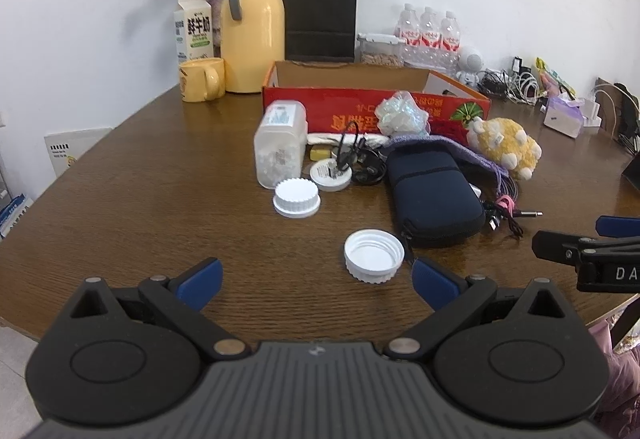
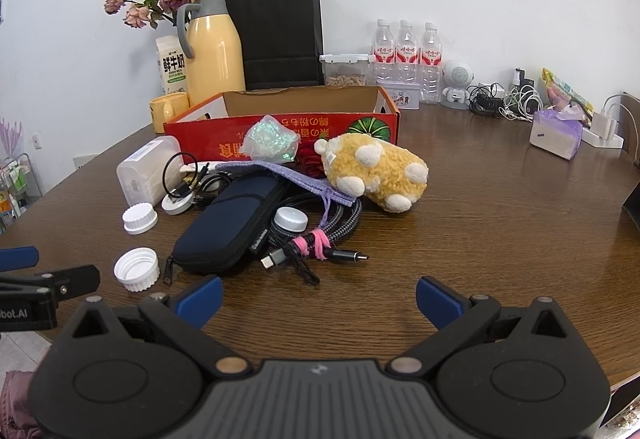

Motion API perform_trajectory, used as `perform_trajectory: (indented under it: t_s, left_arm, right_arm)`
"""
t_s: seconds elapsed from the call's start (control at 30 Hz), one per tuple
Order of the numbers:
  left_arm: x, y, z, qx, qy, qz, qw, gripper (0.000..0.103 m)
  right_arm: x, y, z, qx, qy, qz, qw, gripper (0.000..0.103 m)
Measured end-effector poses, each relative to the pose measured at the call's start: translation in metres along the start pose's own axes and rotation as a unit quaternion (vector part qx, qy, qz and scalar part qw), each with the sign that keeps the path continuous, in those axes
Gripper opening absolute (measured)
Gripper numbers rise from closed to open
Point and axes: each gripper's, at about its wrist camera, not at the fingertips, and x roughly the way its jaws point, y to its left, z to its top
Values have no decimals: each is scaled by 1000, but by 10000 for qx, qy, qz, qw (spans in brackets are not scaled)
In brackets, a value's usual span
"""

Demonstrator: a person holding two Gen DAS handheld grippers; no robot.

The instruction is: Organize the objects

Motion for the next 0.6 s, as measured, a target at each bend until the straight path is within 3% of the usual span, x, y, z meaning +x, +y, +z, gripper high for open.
perform_trajectory:
  t_s: [0.3, 0.53, 0.6]
  left_arm:
    - [20, -9, 2, 179, 150, -216, 9995, 98]
    - [42, -20, 7, 367, 315, -348, 9982, 67]
    - [45, -22, 7, 408, 305, -388, 9979, 48]
  right_arm:
    - [22, -5, -1, -103, 101, -60, 9999, 103]
    - [37, -9, 0, -140, 166, -45, 9998, 103]
    - [40, -10, 0, -139, 177, -39, 9997, 103]
